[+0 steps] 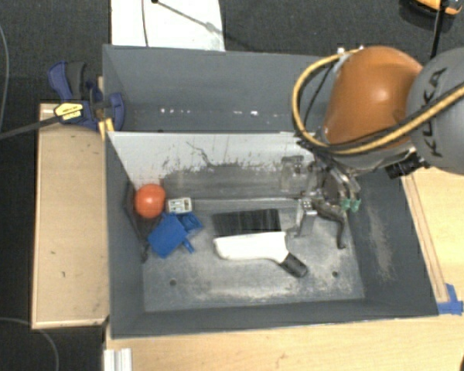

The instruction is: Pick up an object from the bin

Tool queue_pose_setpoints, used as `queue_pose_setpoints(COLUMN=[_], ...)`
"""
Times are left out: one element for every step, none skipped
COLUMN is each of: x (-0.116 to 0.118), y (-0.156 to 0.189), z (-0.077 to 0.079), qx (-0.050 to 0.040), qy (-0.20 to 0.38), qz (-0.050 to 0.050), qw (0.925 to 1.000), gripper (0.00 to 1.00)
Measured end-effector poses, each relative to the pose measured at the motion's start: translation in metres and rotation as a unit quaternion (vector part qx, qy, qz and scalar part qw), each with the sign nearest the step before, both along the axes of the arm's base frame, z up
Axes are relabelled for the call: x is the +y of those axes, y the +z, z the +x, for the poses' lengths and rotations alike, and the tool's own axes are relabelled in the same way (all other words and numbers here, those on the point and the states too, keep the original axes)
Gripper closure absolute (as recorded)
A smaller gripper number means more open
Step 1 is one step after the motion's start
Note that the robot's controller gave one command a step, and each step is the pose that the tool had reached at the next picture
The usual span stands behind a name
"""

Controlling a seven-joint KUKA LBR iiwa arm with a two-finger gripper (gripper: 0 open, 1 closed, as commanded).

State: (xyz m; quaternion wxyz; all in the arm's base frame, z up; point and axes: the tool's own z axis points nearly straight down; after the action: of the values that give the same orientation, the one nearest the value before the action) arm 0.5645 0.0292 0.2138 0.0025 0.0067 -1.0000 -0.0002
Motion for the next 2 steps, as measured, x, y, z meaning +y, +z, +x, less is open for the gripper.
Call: queue_pose_setpoints(x=[0.0, 0.017], y=[0.005, -0.055], z=[0.001, 0.001], qx=[-0.0043, -0.005], qy=[0.0, 0.035], qz=[0.0, 0.0], qw=[1.0, 0.9994], gripper=[0.0, 0.0])
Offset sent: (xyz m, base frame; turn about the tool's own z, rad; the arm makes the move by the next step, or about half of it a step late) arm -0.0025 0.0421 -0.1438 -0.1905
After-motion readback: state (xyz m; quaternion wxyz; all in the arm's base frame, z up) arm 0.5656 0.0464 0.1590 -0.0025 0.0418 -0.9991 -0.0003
